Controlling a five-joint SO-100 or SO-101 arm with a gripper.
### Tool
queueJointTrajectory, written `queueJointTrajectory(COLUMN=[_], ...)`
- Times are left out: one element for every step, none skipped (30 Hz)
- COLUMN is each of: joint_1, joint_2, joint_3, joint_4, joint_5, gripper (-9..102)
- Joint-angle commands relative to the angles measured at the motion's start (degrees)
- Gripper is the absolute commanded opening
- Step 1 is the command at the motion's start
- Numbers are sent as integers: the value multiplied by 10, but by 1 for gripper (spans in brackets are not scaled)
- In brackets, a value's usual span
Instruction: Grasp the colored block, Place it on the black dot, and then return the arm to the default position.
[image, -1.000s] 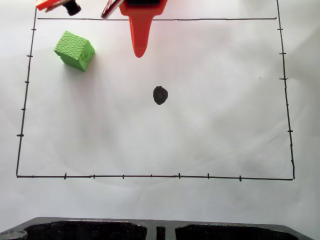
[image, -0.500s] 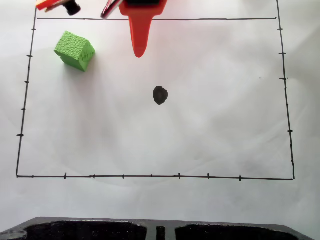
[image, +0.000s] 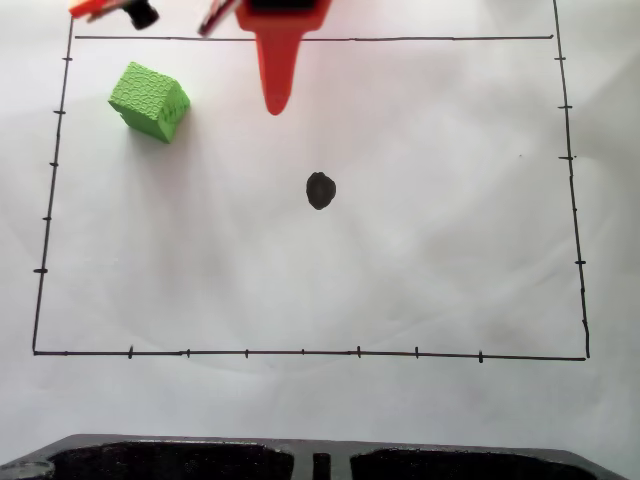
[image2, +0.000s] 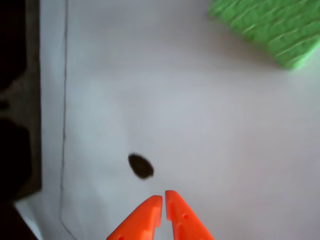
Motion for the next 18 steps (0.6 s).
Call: queueJointTrajectory(joint_1=[14, 15, 17, 18, 21, 26, 29, 32, 40, 47, 56, 64, 69, 76, 85, 95, 107, 121], joint_2=[6, 1, -6, -13, -23, -33, -47, -63, -78, -91, -101, -112, -124, -135, -149, -166, -185, -204], joint_3=[-9, -12, -18, -25, -39, -58, -76, -93, -108, -120, -130, -140, -149, -159, -171, -187, -205, -224], joint_4=[10, 16, 23, 33, 48, 66, 77, 84, 91, 91, 91, 91, 91, 91, 95, 102, 110, 121], joint_5=[-2, -7, -10, -16, -20, -20, -27, -39, -47, -58, -71, -84, -101, -115, -124, -132, -134, -134], gripper=[0, 0, 0, 0, 0, 0, 0, 0, 0, 0, 0, 0, 0, 0, 0, 0, 0, 0])
